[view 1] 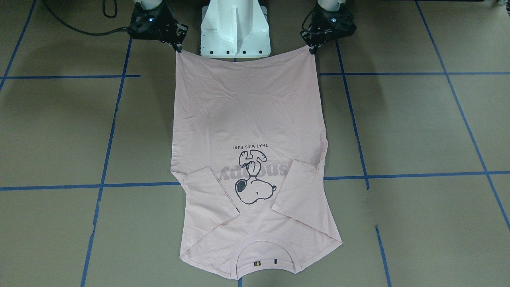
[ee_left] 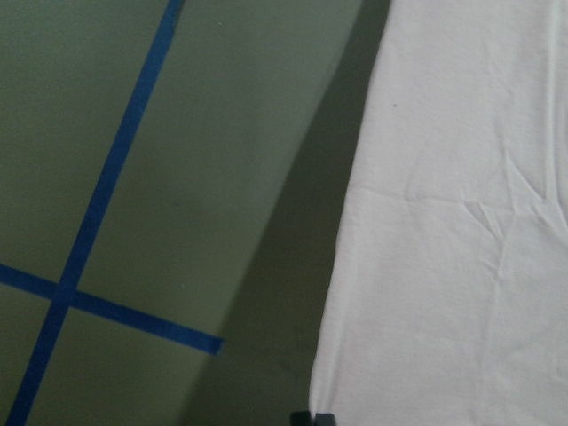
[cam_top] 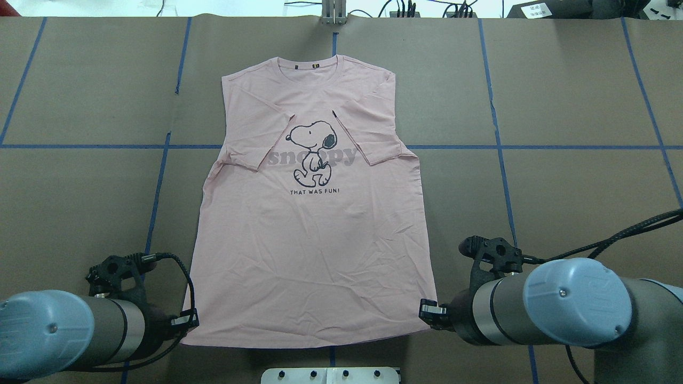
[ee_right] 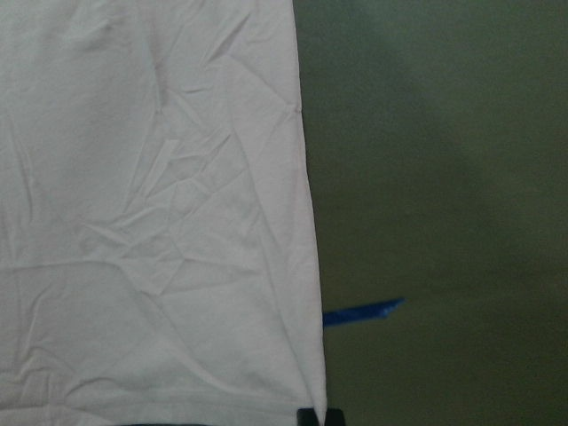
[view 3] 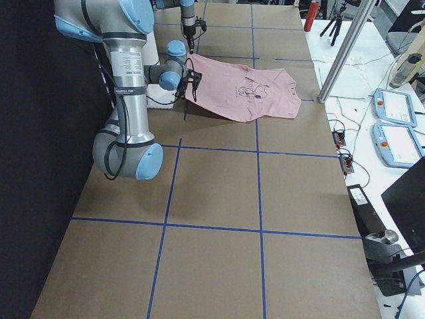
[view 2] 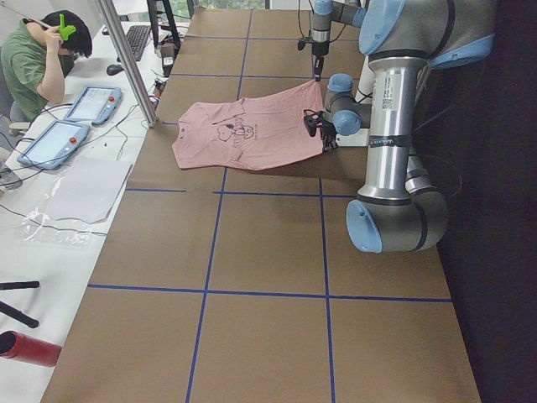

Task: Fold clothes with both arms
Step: 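Lift the hem with both grippers and fold it toward the collar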

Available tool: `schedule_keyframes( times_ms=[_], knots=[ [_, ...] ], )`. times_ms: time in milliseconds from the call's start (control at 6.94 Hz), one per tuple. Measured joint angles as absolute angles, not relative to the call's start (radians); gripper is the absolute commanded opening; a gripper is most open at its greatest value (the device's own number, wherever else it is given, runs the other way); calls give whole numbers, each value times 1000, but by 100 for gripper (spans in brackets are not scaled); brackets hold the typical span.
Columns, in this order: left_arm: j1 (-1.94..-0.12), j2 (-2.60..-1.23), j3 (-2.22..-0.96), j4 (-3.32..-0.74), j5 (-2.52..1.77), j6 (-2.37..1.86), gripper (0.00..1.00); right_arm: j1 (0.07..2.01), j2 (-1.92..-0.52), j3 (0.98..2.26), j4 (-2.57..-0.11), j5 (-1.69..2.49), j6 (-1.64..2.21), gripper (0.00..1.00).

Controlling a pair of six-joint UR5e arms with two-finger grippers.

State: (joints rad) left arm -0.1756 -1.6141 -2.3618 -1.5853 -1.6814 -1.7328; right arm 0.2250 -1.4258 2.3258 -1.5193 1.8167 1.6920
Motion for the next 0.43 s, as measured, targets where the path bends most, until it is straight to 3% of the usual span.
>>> schedule_keyframes(
  times_ms=[432],
  knots=[
    [-133,-1619,-2511,-1466,-1724,-1663,0,156,-1434,2515,-1718,1868,1693,0]
  ],
)
